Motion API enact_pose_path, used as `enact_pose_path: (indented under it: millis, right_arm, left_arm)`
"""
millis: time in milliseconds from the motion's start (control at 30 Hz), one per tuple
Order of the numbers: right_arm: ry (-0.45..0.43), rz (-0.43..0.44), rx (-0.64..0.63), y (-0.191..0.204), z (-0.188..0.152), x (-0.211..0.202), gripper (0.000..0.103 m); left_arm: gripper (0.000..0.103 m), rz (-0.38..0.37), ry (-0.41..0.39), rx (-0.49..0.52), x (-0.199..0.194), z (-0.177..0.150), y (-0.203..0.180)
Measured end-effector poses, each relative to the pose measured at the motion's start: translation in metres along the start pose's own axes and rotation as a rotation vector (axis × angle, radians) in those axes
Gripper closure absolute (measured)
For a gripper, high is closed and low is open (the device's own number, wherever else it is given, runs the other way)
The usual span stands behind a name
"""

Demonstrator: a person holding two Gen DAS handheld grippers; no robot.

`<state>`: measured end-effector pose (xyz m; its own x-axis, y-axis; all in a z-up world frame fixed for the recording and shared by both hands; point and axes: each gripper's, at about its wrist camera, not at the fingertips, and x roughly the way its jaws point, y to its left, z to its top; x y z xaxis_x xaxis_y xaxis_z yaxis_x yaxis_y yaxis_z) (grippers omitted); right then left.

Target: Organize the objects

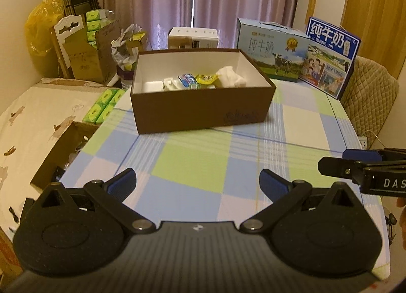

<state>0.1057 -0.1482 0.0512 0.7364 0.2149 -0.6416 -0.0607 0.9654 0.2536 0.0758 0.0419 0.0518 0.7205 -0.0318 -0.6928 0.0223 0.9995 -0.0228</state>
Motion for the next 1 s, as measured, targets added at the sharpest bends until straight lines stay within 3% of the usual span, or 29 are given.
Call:
enact_pose_path:
  millis: [467,1000]
  right_arm:
    - [0.041,0.033,-0.052,0.002,-0.035,-0.023,0.037]
    - [0.066,0.053,-0.07,-0.001,-0.046,-0.025,0.037]
  left_arm:
    - [0.002,0.044,0.044,-0.039,-0.024,-0.044,-0.017]
    - [0.002,0.069,0.053,-0.064,-0.031,-0.058,-0.021]
